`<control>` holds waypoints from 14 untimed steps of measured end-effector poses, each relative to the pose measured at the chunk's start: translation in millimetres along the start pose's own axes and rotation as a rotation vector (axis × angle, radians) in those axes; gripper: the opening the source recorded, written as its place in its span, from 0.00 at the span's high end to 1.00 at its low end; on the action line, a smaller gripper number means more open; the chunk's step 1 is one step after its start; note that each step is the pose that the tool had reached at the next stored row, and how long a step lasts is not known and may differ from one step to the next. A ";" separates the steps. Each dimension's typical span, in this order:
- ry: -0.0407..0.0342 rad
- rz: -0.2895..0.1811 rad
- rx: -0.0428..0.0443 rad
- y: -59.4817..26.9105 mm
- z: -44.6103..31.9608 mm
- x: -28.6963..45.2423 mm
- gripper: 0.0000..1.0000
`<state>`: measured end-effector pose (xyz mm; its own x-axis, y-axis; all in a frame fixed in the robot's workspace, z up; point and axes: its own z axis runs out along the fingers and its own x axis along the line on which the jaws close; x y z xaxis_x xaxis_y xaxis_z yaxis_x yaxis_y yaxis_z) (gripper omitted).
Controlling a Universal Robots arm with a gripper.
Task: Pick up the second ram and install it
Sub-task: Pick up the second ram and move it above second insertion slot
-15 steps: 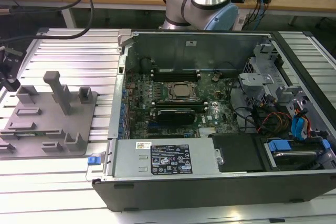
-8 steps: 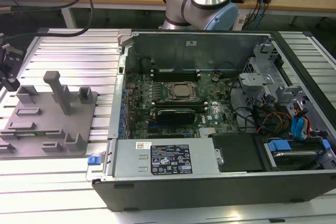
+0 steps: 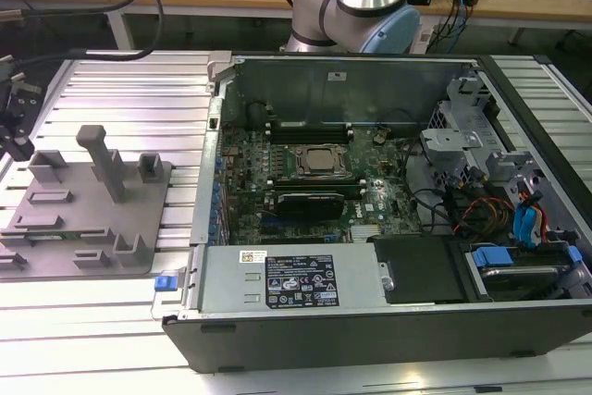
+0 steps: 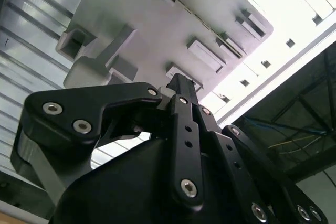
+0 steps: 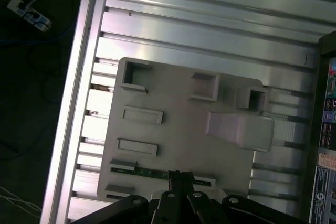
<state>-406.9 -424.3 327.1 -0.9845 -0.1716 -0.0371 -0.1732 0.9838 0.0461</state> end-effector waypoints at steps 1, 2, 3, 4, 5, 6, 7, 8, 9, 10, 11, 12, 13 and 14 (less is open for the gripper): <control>0.0004 -0.009 -0.0004 0.0 0.1 0.0 0.92; 0.0012 -0.026 -0.0010 0.0 0.1 0.0 0.92; 0.0017 -0.038 -0.0014 0.0 0.2 0.0 0.92; 0.0022 -0.048 -0.0018 0.0 0.2 0.0 0.92; 0.0027 -0.059 -0.0022 0.0 0.3 0.0 0.92; 0.0034 -0.075 -0.0028 0.0 0.5 0.1 0.92; 0.0050 -0.109 -0.0041 -0.1 0.8 0.0 0.92; 0.0062 -0.136 -0.0051 -0.1 1.1 0.1 0.92; 0.0071 -0.153 -0.0057 -0.1 1.2 0.1 0.92; 0.0085 -0.184 -0.0069 -0.1 1.6 0.1 0.92; 0.0100 -0.218 -0.0081 -0.1 2.0 0.1 0.92; 0.0134 -0.290 -0.0108 -0.1 2.5 0.1 0.92; 0.0143 -0.311 -0.0116 -0.1 2.6 0.1 0.92; 0.0154 -0.332 -0.0123 -0.1 2.7 0.1 0.92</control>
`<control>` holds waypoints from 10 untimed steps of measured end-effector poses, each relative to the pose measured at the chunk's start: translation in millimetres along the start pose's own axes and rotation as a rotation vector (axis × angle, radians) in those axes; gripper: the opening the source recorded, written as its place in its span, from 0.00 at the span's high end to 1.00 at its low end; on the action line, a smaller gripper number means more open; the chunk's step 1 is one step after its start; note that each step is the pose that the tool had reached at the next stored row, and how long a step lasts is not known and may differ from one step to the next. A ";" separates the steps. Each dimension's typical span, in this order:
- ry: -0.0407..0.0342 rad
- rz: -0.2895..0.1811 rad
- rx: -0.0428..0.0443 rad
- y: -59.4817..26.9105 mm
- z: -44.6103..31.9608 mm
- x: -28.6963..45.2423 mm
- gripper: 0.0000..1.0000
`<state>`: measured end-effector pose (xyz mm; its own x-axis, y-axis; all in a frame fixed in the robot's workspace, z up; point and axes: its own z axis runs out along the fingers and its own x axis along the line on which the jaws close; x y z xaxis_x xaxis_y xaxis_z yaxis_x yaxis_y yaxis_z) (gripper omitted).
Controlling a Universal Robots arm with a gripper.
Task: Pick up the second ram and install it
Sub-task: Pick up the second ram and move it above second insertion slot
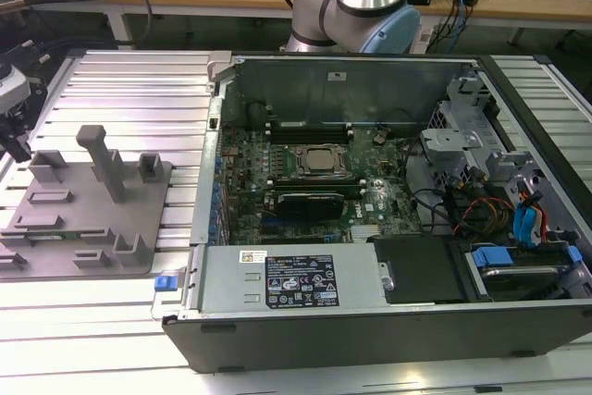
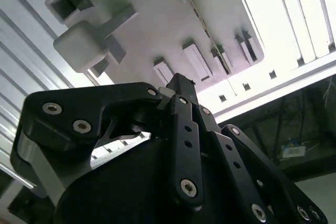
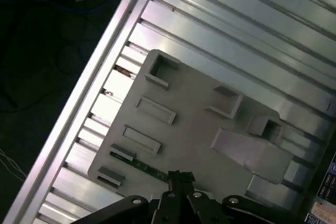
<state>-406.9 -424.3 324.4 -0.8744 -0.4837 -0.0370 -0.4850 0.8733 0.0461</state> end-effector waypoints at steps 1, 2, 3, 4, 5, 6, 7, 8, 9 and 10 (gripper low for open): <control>0.0015 -0.033 -0.0012 0.0 0.2 0.0 0.92; 0.0039 -0.086 -0.0032 0.0 0.6 0.0 0.92; 0.0052 -0.114 -0.0042 0.0 0.8 0.0 0.92; 0.0062 -0.133 -0.0049 0.0 1.0 0.0 0.92; 0.0083 -0.180 -0.0066 -0.1 1.3 0.1 0.92; 0.0098 -0.212 -0.0078 0.0 1.5 0.1 0.92; 0.0115 -0.249 -0.0092 -0.1 1.7 0.1 0.92; 0.0123 -0.269 -0.0099 -0.1 1.8 0.1 0.92; 0.0131 -0.287 -0.0106 -0.1 1.9 0.1 0.92; 0.0142 -0.312 -0.0115 -0.1 2.0 0.1 0.92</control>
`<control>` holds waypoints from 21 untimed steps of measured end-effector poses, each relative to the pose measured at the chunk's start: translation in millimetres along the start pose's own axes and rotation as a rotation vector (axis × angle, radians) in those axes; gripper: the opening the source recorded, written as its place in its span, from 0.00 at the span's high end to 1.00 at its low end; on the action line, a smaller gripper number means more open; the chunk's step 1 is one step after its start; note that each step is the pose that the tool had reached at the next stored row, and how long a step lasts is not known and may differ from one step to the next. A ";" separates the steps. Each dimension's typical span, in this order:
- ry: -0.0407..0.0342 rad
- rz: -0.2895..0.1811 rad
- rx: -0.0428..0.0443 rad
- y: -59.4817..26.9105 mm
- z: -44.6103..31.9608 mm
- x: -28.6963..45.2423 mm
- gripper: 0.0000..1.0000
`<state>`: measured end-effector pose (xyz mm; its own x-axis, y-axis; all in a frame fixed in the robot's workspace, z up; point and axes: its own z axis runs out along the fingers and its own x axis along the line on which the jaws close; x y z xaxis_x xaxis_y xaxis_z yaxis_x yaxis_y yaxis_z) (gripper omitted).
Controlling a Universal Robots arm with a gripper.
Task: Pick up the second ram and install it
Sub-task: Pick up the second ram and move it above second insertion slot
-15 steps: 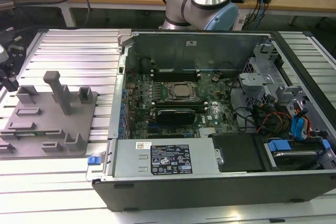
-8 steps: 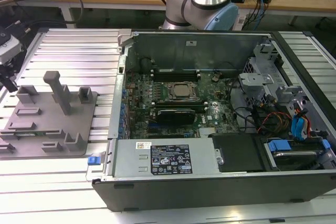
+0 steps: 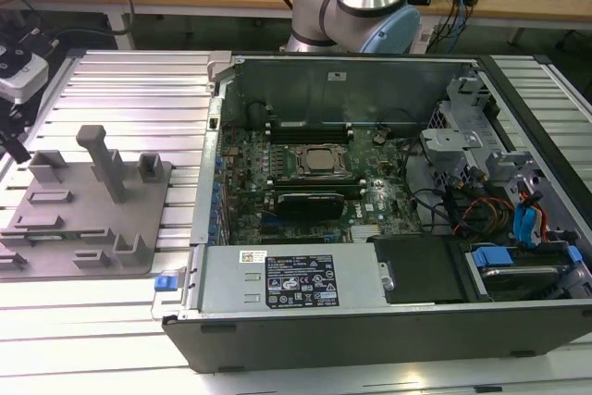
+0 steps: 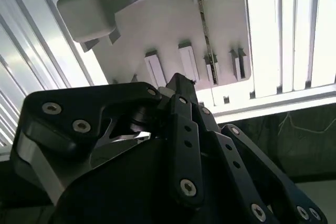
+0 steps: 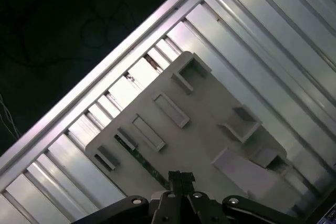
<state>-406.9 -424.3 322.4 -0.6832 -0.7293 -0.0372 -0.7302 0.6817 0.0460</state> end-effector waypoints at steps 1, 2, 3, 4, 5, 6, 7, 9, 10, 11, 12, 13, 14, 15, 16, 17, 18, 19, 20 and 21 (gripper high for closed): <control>0.0009 -0.018 -0.0007 0.0 0.0 0.0 0.92; 0.0030 -0.061 -0.0023 0.0 0.1 0.0 0.92; 0.0050 -0.107 -0.0040 0.0 0.2 0.0 0.92; 0.0067 -0.143 -0.0054 0.0 0.3 0.0 0.92; 0.0075 -0.160 -0.0060 0.0 0.3 0.0 0.92; 0.0084 -0.180 -0.0067 0.0 0.4 0.0 0.92; 0.0098 -0.211 -0.0079 0.0 0.5 0.0 0.92; 0.0115 -0.247 -0.0092 0.0 0.6 0.0 0.92; 0.0130 -0.280 -0.0104 0.0 0.7 0.0 0.92; 0.0148 -0.319 -0.0119 0.0 0.9 0.0 0.92; 0.0168 -0.361 -0.0134 0.0 1.0 0.0 0.92; 0.0182 -0.392 -0.0146 -0.1 1.1 0.0 0.92; 0.0195 -0.419 -0.0156 -0.1 1.2 0.0 0.92; 0.0206 -0.445 -0.0166 -0.1 1.3 0.0 0.92; 0.0216 -0.466 -0.0174 -0.1 1.4 0.0 0.92; 0.0241 -0.521 -0.0194 -0.1 1.6 0.0 0.92; 0.0256 -0.554 -0.0207 -0.1 1.8 0.1 0.92; 0.0273 -0.589 -0.0219 -0.1 1.9 0.1 0.92; 0.0291 -0.625 -0.0234 -0.2 2.1 0.1 0.92; 0.0295 -0.634 -0.0237 -0.1 2.2 0.1 0.92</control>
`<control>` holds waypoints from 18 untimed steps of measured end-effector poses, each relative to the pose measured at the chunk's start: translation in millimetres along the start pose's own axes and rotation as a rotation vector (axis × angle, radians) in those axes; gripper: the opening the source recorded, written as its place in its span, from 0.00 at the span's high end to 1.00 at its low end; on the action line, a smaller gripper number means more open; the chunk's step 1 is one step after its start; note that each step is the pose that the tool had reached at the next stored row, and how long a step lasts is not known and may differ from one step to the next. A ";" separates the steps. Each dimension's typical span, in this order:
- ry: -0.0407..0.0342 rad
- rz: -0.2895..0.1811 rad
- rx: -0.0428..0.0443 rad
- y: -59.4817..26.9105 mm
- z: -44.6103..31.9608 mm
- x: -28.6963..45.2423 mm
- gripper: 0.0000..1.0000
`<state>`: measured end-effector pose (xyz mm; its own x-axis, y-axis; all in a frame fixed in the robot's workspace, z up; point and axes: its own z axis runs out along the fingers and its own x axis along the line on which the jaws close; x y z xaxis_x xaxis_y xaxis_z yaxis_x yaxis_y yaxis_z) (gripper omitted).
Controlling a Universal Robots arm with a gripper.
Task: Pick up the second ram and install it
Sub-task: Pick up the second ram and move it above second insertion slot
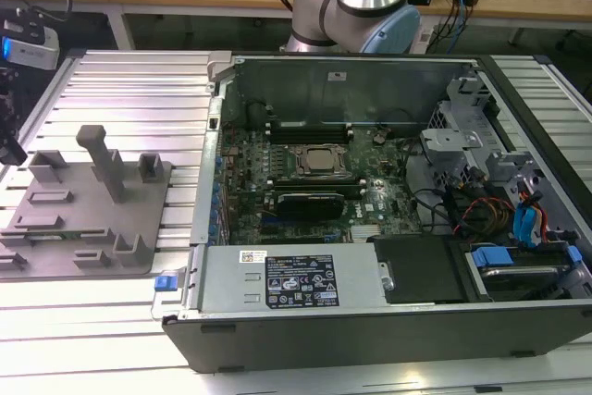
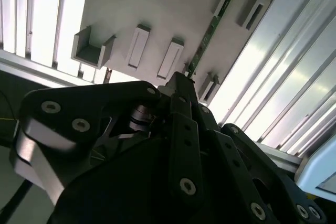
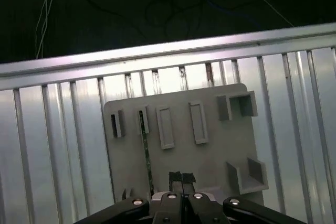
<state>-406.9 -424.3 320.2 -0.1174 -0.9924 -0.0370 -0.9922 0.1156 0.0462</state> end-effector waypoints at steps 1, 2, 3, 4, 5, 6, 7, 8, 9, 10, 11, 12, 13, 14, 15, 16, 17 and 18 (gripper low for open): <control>0.0001 -0.003 0.0000 0.0 0.0 0.0 0.92; 0.0001 -0.003 0.0000 0.0 0.0 0.0 0.92; 0.0001 -0.003 0.0000 0.0 0.1 0.0 0.92; 0.0000 -0.003 0.0001 -0.1 0.7 -0.1 0.92; 0.0000 -0.003 0.0001 -0.2 1.7 0.0 0.92; 0.0001 -0.003 0.0000 -0.2 2.7 0.1 0.92; 0.0000 -0.003 0.0001 -0.2 4.1 0.1 0.92; 0.0001 -0.003 0.0000 -0.3 5.5 0.2 0.92; 0.0001 -0.003 0.0000 -0.4 7.6 0.2 0.92; 0.0000 -0.003 0.0001 -0.5 9.1 0.3 0.92; 0.0001 -0.003 0.0000 -0.6 11.3 0.4 0.92; 0.0001 -0.003 -0.0001 -0.7 13.9 0.5 0.92; 0.0001 -0.003 0.0000 -0.8 17.7 0.6 0.92; 0.0001 -0.003 0.0000 -0.9 19.9 0.7 0.92; 0.0001 -0.004 0.0001 -1.1 23.0 0.9 0.92; 0.0003 -0.004 -0.0002 -1.3 24.9 1.8 0.92; 0.0001 -0.005 0.0000 -1.6 26.1 3.8 0.92; 0.0003 -0.006 -0.0001 -2.1 27.4 7.5 0.92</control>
<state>-406.9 -430.9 292.5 -0.1117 -0.9931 -0.0370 -0.9929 0.1099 0.0461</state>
